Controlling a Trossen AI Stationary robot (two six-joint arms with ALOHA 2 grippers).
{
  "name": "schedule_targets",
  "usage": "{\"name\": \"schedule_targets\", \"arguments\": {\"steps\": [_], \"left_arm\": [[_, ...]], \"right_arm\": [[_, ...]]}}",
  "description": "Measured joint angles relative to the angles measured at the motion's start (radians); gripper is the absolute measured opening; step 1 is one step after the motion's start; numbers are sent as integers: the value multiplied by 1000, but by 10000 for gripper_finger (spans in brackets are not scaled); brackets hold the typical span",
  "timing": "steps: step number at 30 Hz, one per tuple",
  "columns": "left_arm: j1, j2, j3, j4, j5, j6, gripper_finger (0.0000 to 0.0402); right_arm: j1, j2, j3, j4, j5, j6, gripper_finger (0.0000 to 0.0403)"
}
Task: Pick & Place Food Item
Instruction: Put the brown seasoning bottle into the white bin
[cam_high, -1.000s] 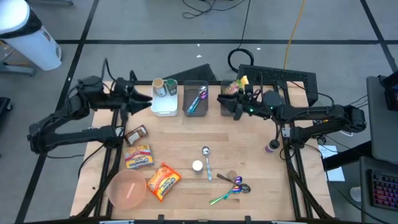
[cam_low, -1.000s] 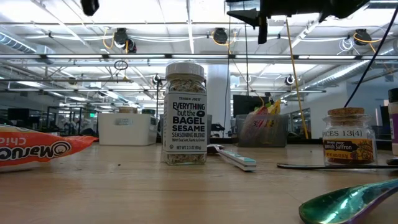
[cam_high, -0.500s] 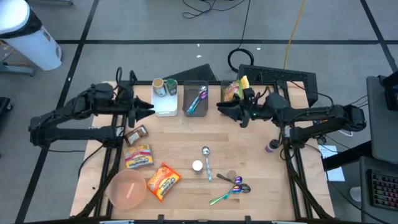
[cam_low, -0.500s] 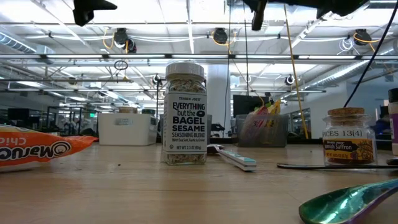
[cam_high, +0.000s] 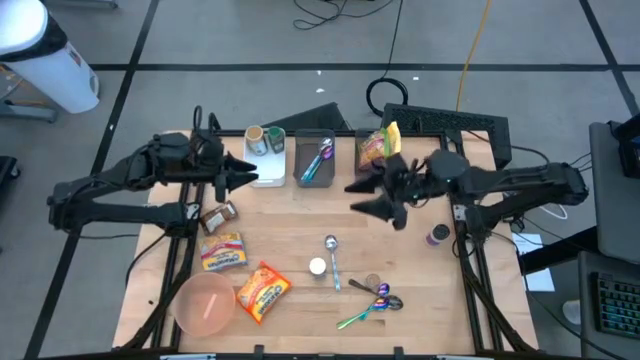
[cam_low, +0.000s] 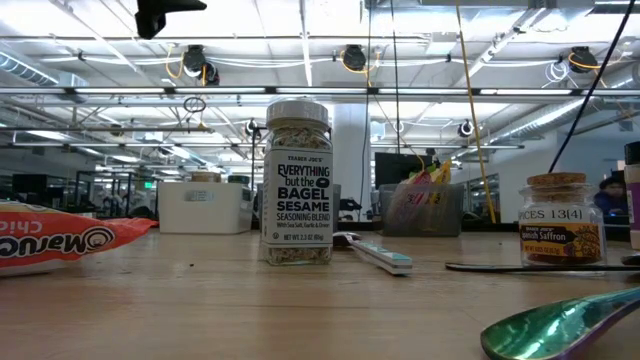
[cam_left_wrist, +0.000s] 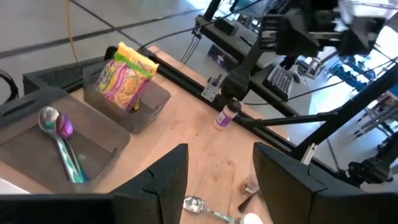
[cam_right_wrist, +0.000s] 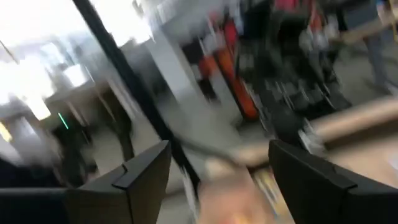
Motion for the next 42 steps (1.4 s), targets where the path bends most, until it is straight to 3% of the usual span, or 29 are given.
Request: {"name": "schedule_targets", "arguments": {"steps": [6, 14, 23, 29, 42], "left_arm": [[-24, 54, 0, 60, -3, -53, 186], [-120, 133, 0, 269, -141, -137, 186], [-271, 247, 0, 504, -301, -196, 186], [-354, 313, 0, 611, -373, -203, 186], [-464, 331, 0, 625, -476, -207, 186]], "right_arm": [[98, 68, 274, -648, 1, -168, 262], [290, 182, 364, -1004, -5, -323, 268], [378, 315, 365, -1207, 56, -441, 297], [380, 407, 365, -1201, 105, -498, 304], [388, 572, 355, -1187, 88, -503, 304]]}}
